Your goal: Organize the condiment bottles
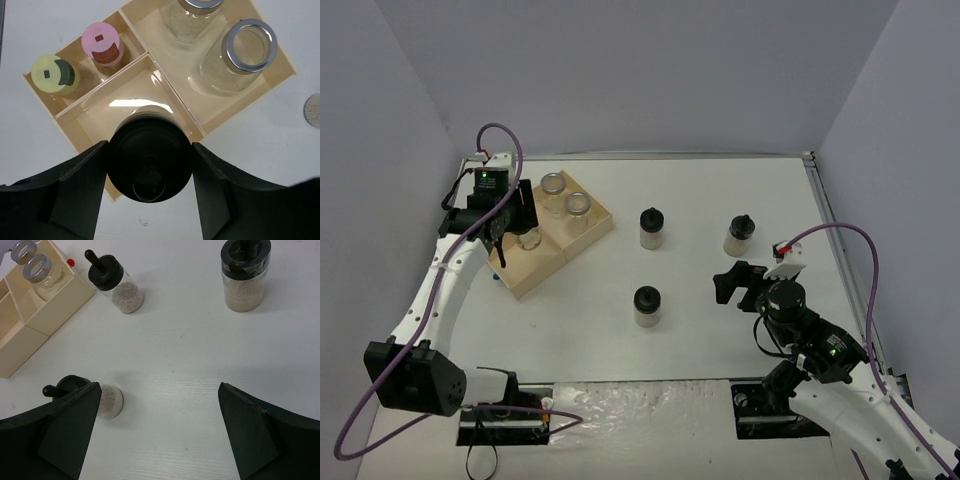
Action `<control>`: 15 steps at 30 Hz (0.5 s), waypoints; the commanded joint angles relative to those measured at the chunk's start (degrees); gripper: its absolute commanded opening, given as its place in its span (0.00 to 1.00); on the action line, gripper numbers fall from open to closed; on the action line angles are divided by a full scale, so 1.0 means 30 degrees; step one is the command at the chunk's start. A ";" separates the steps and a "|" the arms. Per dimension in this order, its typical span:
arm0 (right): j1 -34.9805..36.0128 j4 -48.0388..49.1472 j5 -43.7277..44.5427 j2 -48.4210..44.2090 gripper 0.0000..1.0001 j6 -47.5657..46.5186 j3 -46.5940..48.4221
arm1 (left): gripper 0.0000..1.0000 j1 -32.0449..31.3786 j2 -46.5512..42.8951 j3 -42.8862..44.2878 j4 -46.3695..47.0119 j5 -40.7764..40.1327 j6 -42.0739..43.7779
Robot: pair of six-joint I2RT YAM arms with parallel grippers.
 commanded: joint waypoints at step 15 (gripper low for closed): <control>0.0380 0.1112 0.0785 0.0331 1.00 0.0243 -0.0101 | 0.00 0.1831 0.4257 -0.0693 0.6250 0.0172 -0.0184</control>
